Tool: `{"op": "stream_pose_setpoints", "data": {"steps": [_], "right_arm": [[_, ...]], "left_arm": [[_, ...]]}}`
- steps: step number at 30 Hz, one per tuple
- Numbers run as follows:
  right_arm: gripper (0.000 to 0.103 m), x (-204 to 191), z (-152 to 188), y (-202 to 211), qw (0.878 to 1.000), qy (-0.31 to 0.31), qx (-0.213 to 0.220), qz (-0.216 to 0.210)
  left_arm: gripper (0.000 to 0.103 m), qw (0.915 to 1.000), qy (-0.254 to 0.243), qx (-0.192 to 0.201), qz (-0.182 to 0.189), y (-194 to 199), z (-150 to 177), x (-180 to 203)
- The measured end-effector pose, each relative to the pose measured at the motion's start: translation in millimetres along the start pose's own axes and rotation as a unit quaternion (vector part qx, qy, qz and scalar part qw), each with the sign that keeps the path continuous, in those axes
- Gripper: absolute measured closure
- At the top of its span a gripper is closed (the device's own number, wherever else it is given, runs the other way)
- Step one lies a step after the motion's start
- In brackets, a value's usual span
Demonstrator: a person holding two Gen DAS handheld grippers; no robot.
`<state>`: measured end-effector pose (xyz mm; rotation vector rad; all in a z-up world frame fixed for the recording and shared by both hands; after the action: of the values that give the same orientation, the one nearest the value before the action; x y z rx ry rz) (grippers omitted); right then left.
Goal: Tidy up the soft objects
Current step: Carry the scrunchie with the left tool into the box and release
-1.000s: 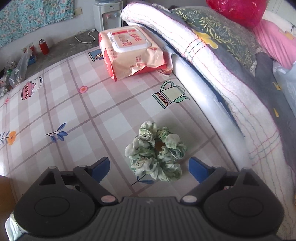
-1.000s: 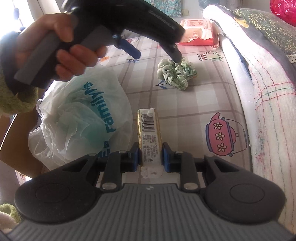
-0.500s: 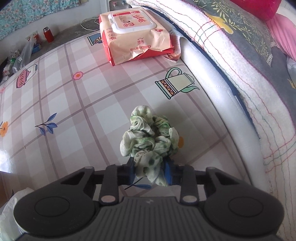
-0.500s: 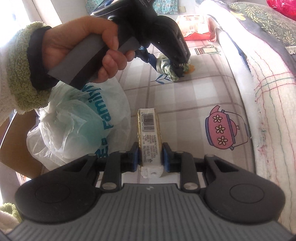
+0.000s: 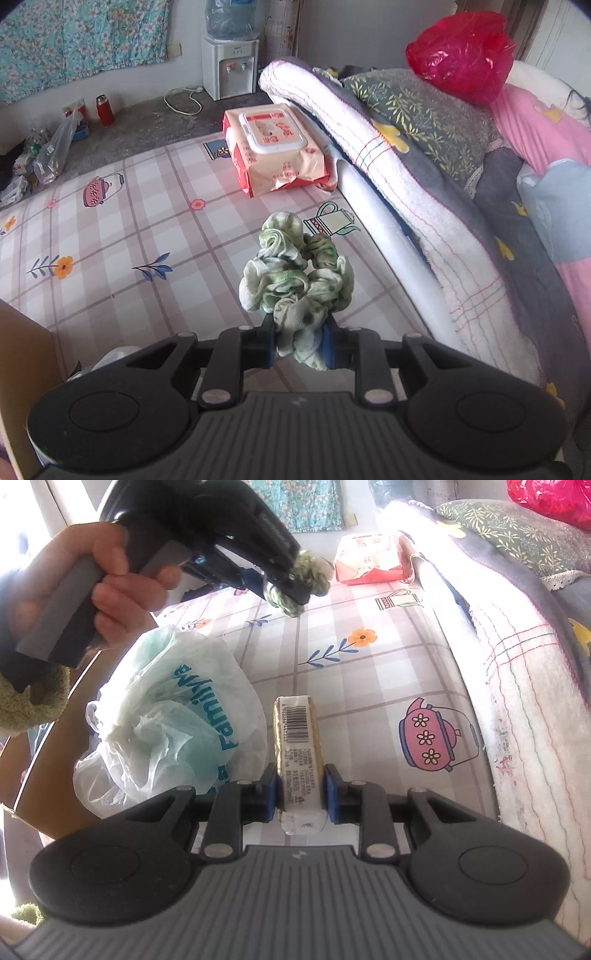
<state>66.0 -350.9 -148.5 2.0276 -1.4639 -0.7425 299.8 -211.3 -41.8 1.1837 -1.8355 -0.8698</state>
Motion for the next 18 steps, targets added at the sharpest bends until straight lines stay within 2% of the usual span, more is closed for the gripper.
{"op": "stream_pose_setpoints", "data": {"steps": [5,9,14,18], "right_arm": [[0.079,-6.2,-6.2,18.8,1.000,0.004,0.023,0.003],[0.079,-14.7,-17.6,32.8,0.999,0.020,0.044,0.001],[0.079,-35.8,-41.1,47.4,0.996,0.046,0.073,-0.018],[0.079,-65.4,-64.7,46.0,0.992,0.072,0.086,-0.054]], "left_arm": [[0.079,0.9988,0.011,0.045,0.016,77.3,6.2,-28.0],[0.078,0.9953,0.038,0.089,0.013,135.4,17.2,-65.9],[0.078,0.9843,0.096,0.148,-0.011,206.1,45.3,-131.1],[0.078,0.9735,0.148,0.170,-0.038,239.5,79.9,-184.5]]}}
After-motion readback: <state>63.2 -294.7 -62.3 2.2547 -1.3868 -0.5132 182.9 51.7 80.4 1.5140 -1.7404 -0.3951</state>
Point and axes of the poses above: each gripper's, at about its wrist camera, not at the fingertips, and y roughly against the way its jaws point, x to its right, z to its underside, the point moved 9 cm from there along -y, roughly the way its jaws point, and after that the axes turned 15 degrees about y, right-handed, at the moved point
